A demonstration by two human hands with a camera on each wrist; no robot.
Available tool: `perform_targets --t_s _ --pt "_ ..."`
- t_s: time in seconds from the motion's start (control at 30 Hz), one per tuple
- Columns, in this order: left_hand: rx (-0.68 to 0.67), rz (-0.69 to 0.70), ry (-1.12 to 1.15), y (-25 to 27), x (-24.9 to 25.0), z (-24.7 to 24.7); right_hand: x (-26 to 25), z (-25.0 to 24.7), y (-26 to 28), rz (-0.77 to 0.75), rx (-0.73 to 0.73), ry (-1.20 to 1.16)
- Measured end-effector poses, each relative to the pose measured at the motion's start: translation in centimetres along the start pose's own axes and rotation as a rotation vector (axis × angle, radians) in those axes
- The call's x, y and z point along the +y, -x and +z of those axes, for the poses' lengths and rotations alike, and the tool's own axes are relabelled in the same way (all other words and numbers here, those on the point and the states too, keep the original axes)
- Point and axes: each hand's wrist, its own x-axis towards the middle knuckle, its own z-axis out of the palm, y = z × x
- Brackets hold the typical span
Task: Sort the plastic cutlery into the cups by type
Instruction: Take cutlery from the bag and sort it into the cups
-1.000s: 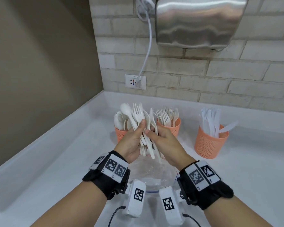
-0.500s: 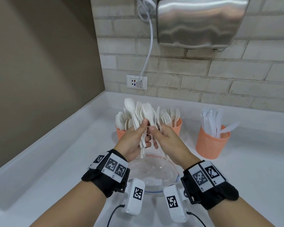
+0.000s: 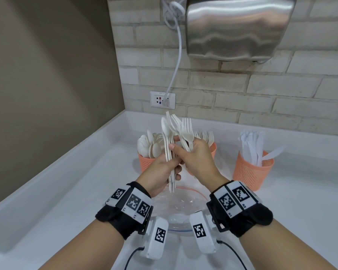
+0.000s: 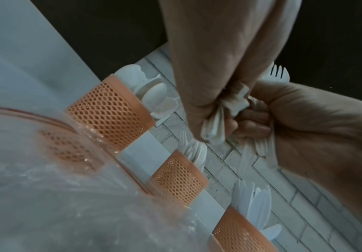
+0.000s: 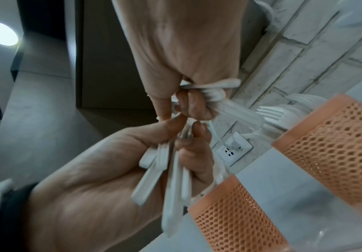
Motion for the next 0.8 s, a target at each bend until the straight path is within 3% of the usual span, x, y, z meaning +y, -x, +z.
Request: perform_targets --t_s 0.2,0.43,0.57,0.8 --pt "-0.093 -0.043 0.063 0.5 -0.1 -0.3 0.3 -0.6 -0.4 0.021 -0.054 0.058" --pt "0.001 -0.065 0.074 0.2 0.0 0.2 0.2 -0.2 -0.6 -0.033 0.052 0.221" --pt "0.107 -0.068 0.157 -0.5 0.2 0.3 1.2 0.1 -0.7 0.105 0.155 0.026" --pt "0.098 -0.041 0.173 -1.1 1.0 0.6 0.5 -0.2 -0.8 0.209 0.214 -0.298"
